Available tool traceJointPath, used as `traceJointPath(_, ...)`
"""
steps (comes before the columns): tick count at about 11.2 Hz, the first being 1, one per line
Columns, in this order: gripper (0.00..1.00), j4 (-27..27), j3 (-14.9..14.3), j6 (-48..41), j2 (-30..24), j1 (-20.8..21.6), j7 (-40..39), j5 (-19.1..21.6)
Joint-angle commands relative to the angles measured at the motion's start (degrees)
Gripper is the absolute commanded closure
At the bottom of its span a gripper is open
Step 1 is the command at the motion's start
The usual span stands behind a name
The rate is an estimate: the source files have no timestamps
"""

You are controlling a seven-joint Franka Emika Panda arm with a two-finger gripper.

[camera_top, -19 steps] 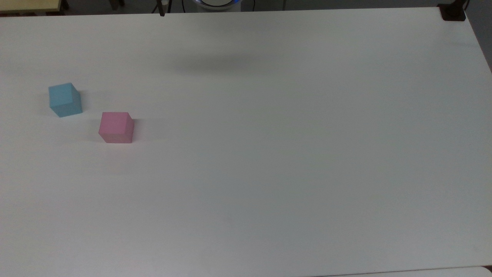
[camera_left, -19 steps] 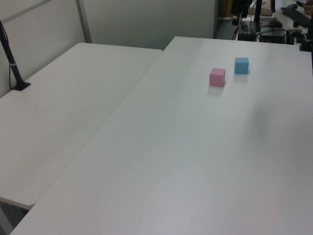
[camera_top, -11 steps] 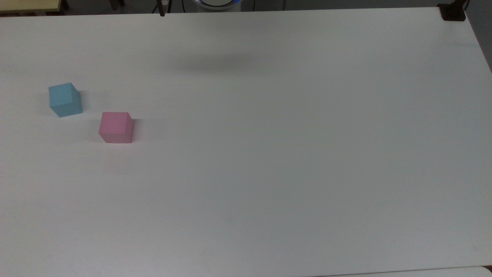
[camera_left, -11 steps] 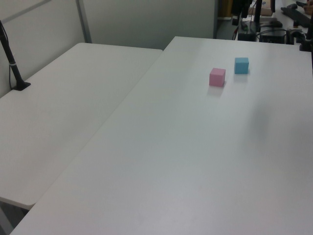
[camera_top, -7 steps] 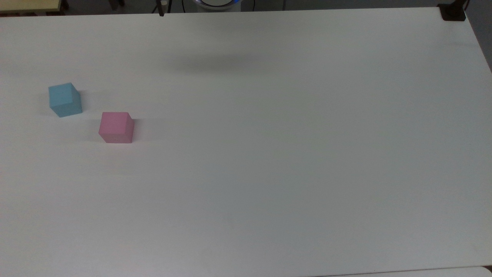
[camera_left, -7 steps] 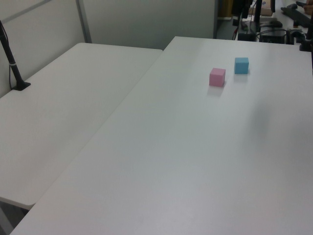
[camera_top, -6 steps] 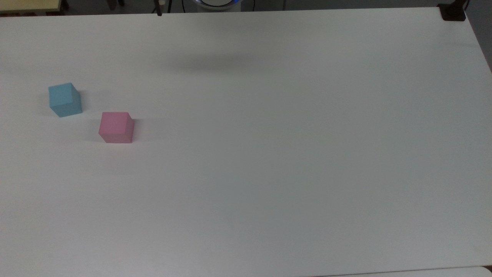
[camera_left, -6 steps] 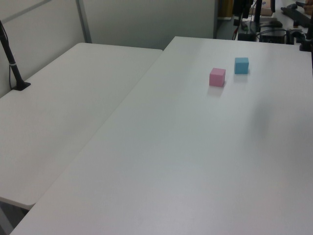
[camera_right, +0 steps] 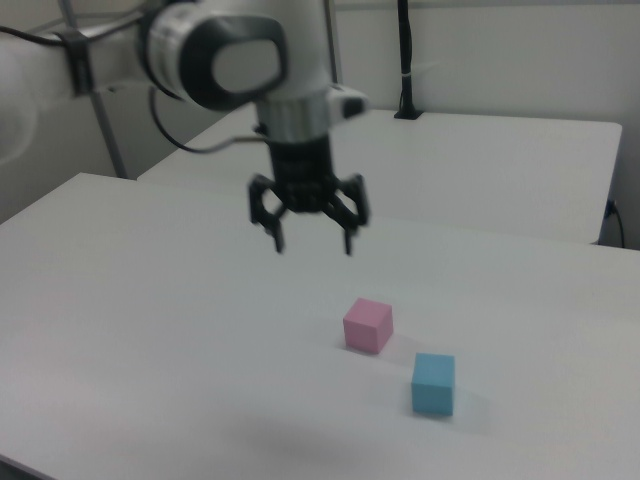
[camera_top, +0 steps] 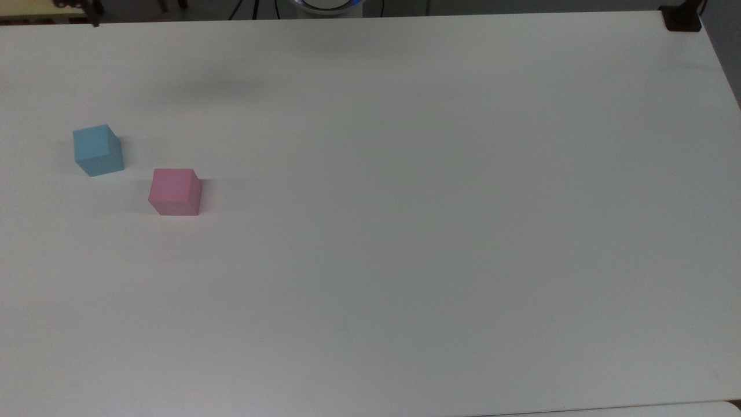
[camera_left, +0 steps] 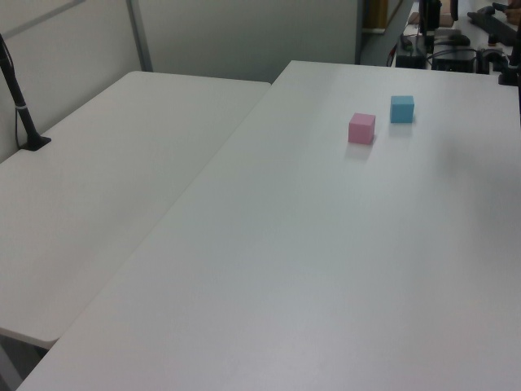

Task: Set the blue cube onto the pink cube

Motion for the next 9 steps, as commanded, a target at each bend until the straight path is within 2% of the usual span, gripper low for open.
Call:
traceJointPath(1, 0.00, -2.5, 0.1, 9.5, 5.6, -5.1, -6.9, -1.3)
traceJointPath(3, 0.00, -3.9, 0.1, 17.2, 10.1, -7.2, -6.7, -1.3)
traceJointPath(5, 0.00, -4.0, 0.1, 20.5, 14.2, -8.1, -6.1, -0.9)
traceJointPath(9, 0.00, -4.7, 0.1, 26.7, 18.8, -8.2, 1.5, -0.3)
